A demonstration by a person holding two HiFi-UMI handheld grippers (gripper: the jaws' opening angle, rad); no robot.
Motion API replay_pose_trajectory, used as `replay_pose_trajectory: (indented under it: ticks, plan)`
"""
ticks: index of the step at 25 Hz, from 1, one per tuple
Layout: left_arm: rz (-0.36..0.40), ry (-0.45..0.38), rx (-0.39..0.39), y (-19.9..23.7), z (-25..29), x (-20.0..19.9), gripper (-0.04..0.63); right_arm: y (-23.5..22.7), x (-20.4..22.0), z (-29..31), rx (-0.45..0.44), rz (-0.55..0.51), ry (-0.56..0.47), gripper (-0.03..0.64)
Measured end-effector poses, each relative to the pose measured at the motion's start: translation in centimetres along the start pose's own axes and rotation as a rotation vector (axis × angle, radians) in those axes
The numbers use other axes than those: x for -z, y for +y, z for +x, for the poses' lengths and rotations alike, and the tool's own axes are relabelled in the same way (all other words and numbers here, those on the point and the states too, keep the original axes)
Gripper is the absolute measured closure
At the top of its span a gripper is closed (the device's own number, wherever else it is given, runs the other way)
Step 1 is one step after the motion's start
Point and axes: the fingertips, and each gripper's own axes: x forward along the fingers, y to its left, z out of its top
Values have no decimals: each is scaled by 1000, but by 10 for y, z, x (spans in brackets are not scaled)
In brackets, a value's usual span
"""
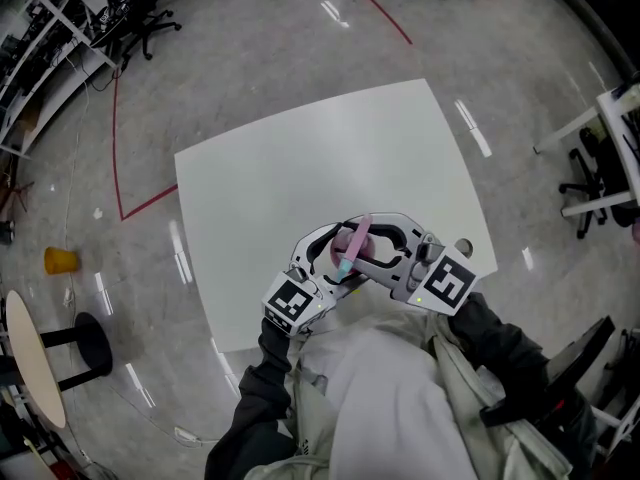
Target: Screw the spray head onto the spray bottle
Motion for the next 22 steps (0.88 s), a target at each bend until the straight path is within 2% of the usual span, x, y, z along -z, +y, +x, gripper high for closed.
replay_pose_trajectory:
  ticks: [2,6,9,11,12,13,14,16,17,19,21,22]
  plan:
    - [-14,-15,-49,7,-4,5,183,-1,4,-1,6,-19,-6,482]
    - [-59,-3,-120,7,-15,27,183,-4,22,-4,25,46,-21,482]
    - [-100,32,-193,12,-34,48,184,-23,19,-12,102,63,-79,482]
    - [-126,32,-292,26,-54,58,184,-41,21,-15,175,30,-66,482]
    - [-133,25,-359,35,-64,61,209,-49,28,-14,207,-5,-39,482]
    - [-134,13,-430,43,-73,61,314,-56,40,-12,238,-34,-4,482]
    - [-131,-1,-498,51,-79,60,390,-65,54,-10,272,-49,27,482]
    - [-117,-20,-602,61,-84,58,554,-85,79,-6,364,-59,36,482]
    - [-110,-23,-633,63,-83,58,588,-94,87,-3,410,-56,27,482]
    - [-102,-20,-659,65,-80,59,589,-103,102,5,465,-33,8,482]
    - [-104,-10,-661,66,-78,62,589,-101,111,14,478,-45,-17,482]
    - [-105,-3,-659,66,-78,63,589,-98,114,17,482,-84,-22,482]
